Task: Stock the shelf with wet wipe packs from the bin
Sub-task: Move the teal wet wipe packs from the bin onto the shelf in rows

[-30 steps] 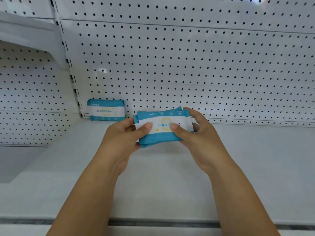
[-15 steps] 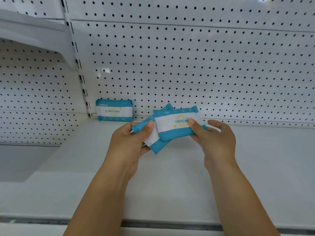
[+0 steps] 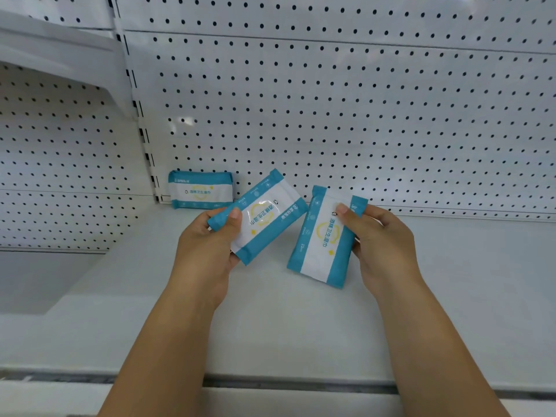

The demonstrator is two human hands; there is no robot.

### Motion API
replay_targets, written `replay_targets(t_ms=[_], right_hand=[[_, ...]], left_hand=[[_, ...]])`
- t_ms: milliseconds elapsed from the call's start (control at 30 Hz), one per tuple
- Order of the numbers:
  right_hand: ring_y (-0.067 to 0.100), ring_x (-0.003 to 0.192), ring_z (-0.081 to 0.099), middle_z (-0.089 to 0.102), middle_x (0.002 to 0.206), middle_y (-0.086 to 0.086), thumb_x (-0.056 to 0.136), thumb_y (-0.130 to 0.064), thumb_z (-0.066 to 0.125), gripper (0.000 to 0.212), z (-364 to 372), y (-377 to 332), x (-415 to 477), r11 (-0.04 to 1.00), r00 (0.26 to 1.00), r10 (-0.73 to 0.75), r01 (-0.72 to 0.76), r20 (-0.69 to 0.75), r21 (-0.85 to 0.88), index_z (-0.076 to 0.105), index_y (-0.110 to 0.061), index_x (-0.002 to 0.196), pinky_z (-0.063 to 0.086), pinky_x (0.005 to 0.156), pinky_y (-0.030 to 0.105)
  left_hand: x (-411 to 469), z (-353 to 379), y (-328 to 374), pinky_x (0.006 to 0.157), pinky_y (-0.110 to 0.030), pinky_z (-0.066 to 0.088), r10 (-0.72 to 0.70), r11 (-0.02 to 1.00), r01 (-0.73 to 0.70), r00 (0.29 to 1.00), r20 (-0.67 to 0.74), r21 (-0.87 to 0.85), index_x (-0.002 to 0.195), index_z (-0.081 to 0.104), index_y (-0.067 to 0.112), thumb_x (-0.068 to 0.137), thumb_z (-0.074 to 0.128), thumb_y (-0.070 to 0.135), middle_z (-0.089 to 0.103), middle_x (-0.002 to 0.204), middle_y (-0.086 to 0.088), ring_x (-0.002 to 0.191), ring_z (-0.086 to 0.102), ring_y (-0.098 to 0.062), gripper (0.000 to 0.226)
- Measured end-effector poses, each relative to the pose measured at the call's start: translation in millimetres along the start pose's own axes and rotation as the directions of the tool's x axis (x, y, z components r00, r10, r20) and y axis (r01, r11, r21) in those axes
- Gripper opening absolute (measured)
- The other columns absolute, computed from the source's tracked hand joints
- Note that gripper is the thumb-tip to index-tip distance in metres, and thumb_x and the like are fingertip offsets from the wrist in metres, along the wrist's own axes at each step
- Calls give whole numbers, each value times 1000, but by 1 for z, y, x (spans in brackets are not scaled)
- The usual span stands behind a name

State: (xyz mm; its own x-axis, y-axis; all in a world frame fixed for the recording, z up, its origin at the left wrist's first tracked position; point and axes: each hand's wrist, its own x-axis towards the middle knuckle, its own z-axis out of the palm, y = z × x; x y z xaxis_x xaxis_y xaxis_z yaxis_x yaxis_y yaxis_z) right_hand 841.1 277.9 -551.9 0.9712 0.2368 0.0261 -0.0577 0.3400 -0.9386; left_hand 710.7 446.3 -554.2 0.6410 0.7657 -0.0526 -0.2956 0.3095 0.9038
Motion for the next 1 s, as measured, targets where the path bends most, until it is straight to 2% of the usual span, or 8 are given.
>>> replay_targets(t_ms=[233,300,467,567,667,767,867,1000], right_hand=[[22,82,75,77,96,10,82,-12,81,32,8,-3,-7,993,996,54,-62,77,99,66,-5,110,62,79,39],[24,82,75,77,96,11,81,-14,82,30,16,-1,-10,994,991,68,-77,113,76,67,-8,107,63,78,43],[24,80,74,73,98,11,80,-15,83,26,30,7,-11,997,990,65,-70,122,41,69,-9,101,62,78,47],[26,84,74,75,104,13,81,-14,82,24,28,9,-11,982,982,126,-144,139,122,68,-11,100,61,81,51],[18,73,74,76,95,8,84,-14,80,29,28,8,-10,959,975,182,-204,125,199,64,-11,108,63,75,47],[16,74,75,76,95,6,88,-17,77,33,29,8,-10,949,975,201,-218,98,227,60,-11,116,63,73,44],[24,88,76,77,100,10,87,-18,77,41,32,9,-12,941,965,220,-249,144,231,59,-8,122,63,75,48],[31,94,75,73,112,18,85,-14,78,29,35,9,-15,957,970,176,-208,165,201,62,-7,108,60,83,56]], left_hand=[[-5,9,0,73,-39,62,-66,995,69,996,57,-66,105,64,12,94,65,6,77,101,-7,92,75,-22,14],[-8,13,0,77,-41,62,-74,996,79,989,128,-31,103,65,9,90,70,13,77,101,-8,93,75,-21,14],[-16,20,-2,76,-37,61,-74,990,41,966,247,135,109,66,10,67,80,30,76,102,-5,91,75,-18,48],[-16,17,-3,78,-35,61,-82,987,37,955,286,159,115,68,11,81,74,20,77,106,-4,97,74,-21,35],[-14,15,-4,81,-35,60,-113,982,60,947,301,181,114,67,8,91,67,15,76,108,-6,101,73,-22,24],[-16,18,-3,86,-40,58,-154,987,128,934,321,101,110,63,2,93,65,12,74,111,-12,102,72,-24,20],[-20,24,-1,94,-45,55,-176,984,170,909,378,51,118,60,0,89,68,27,74,113,-12,105,71,-26,40],[-22,24,-3,91,-45,58,-149,969,77,939,310,233,117,60,8,71,79,36,76,107,-7,97,74,-22,57]])
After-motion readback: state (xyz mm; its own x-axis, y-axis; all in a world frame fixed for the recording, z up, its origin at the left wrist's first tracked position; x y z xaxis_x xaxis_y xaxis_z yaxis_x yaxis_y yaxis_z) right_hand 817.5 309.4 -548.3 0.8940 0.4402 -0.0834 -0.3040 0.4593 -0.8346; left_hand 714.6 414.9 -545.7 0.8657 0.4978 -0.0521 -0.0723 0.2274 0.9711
